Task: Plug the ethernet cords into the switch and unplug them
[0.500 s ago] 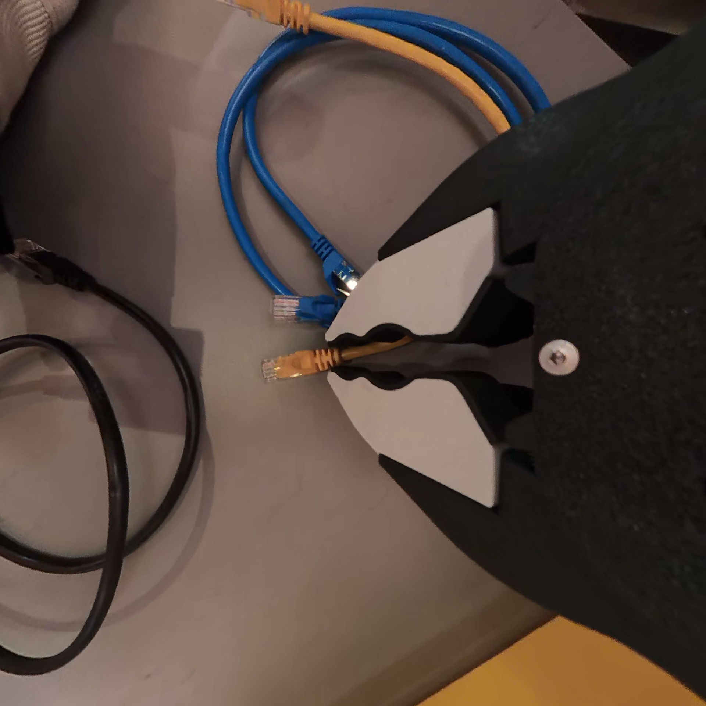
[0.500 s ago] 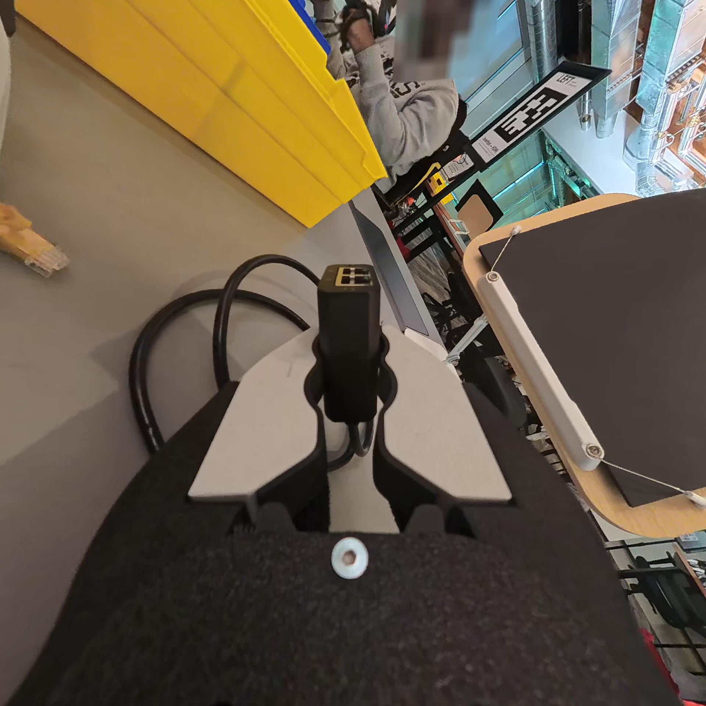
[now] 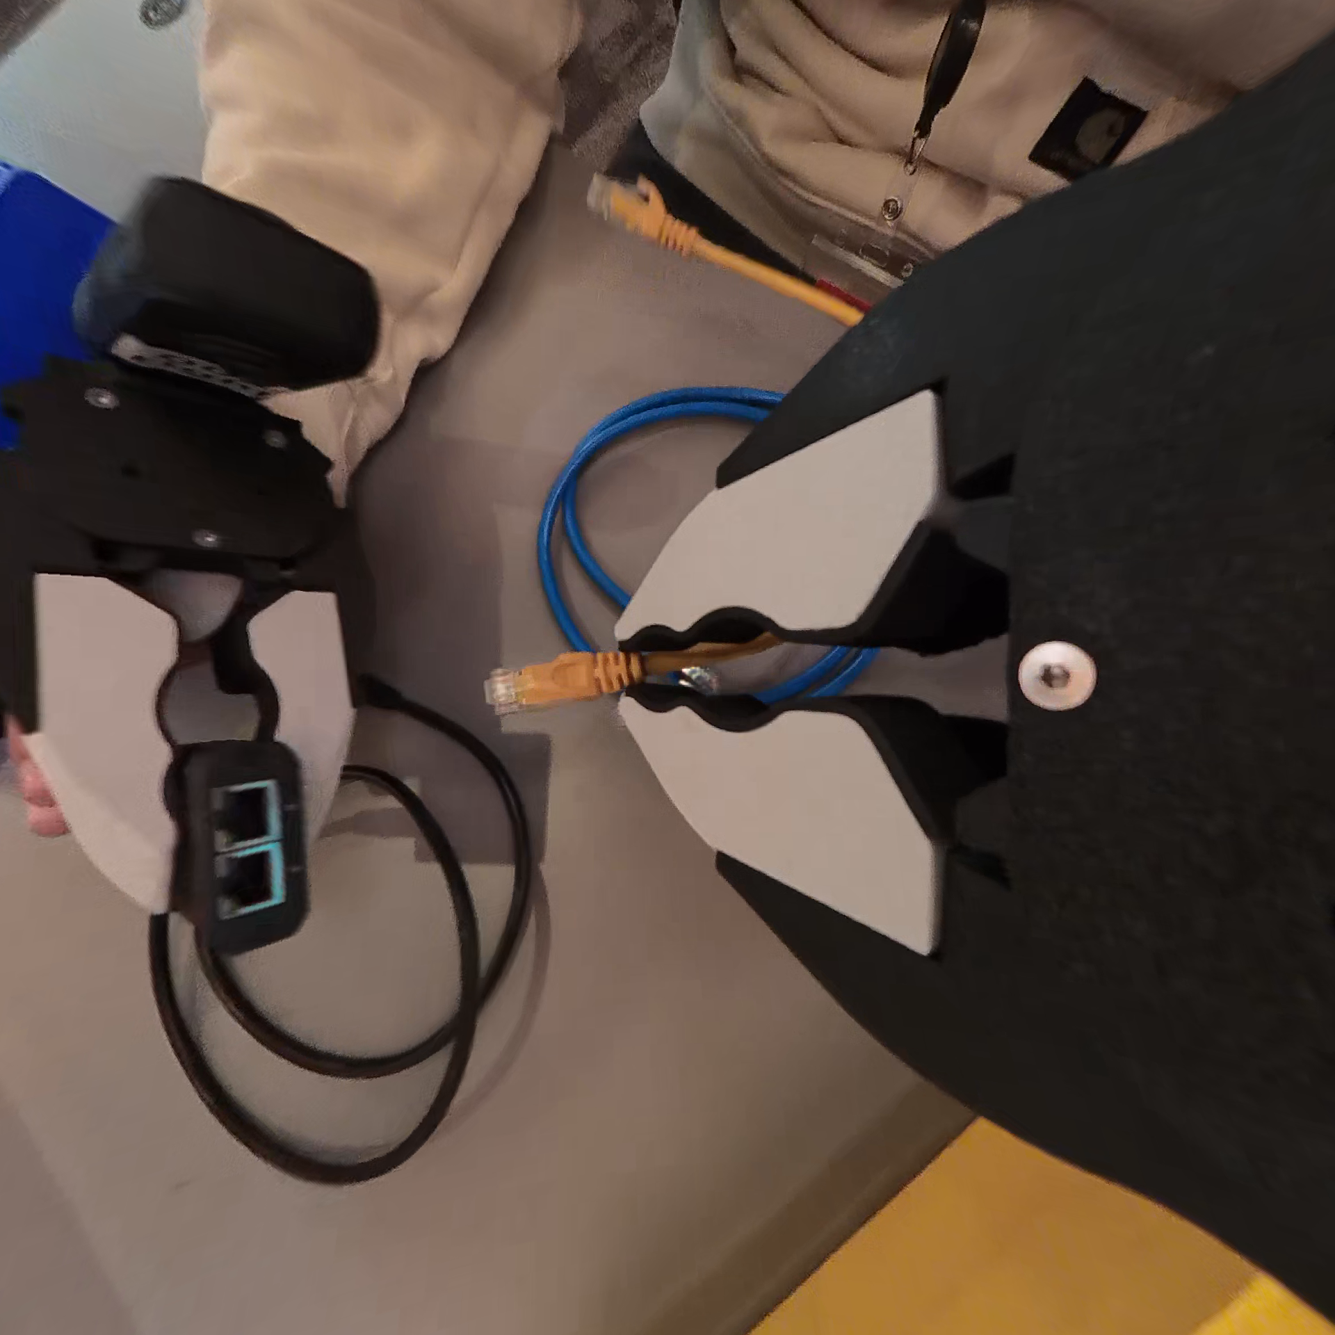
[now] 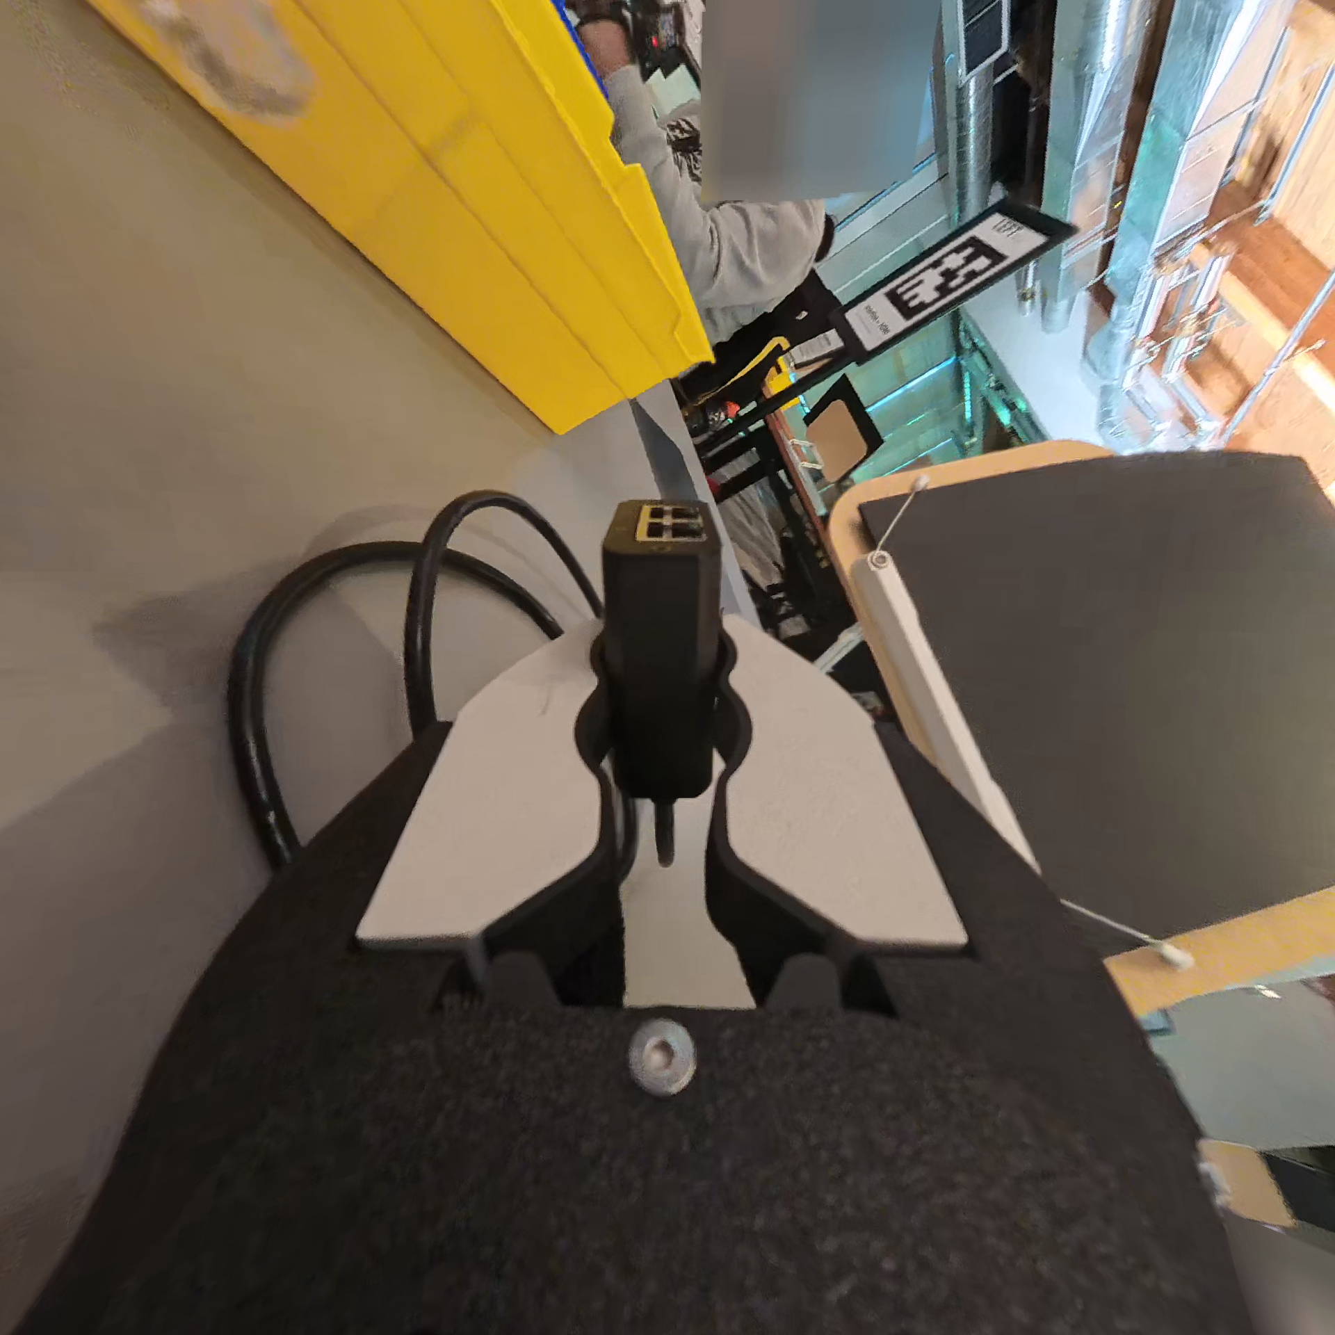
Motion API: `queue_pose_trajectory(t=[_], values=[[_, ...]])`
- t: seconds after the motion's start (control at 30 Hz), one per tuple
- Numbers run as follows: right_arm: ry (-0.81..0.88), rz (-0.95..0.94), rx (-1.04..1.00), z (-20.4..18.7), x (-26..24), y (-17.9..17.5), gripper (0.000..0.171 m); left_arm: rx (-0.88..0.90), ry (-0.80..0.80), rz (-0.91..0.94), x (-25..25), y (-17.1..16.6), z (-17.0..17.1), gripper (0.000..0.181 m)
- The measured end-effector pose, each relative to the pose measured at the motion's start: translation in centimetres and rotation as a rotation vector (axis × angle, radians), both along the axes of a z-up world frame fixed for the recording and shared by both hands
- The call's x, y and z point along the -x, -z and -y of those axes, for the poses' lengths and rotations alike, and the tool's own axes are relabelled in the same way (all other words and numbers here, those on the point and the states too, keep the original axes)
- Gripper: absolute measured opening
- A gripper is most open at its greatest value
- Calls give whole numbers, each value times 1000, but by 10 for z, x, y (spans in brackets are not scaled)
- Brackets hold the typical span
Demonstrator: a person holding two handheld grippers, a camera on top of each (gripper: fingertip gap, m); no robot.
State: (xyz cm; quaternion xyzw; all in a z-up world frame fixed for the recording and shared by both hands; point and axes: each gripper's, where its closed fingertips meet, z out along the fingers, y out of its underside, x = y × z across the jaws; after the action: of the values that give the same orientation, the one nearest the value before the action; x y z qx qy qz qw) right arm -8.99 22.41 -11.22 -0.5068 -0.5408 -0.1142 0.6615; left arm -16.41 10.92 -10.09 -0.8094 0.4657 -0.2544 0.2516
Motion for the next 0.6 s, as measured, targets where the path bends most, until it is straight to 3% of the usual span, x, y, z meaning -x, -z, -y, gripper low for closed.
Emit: queue_pose_trajectory(t=[0.4, 0.6], values=[[-14, 79, -80, 8, 8, 2, 24, 95, 62, -146, -28, -11, -43, 8], [-22, 112, -90, 9, 12, 6, 24, 150, 62, -140, -28, -2, -47, 8]])
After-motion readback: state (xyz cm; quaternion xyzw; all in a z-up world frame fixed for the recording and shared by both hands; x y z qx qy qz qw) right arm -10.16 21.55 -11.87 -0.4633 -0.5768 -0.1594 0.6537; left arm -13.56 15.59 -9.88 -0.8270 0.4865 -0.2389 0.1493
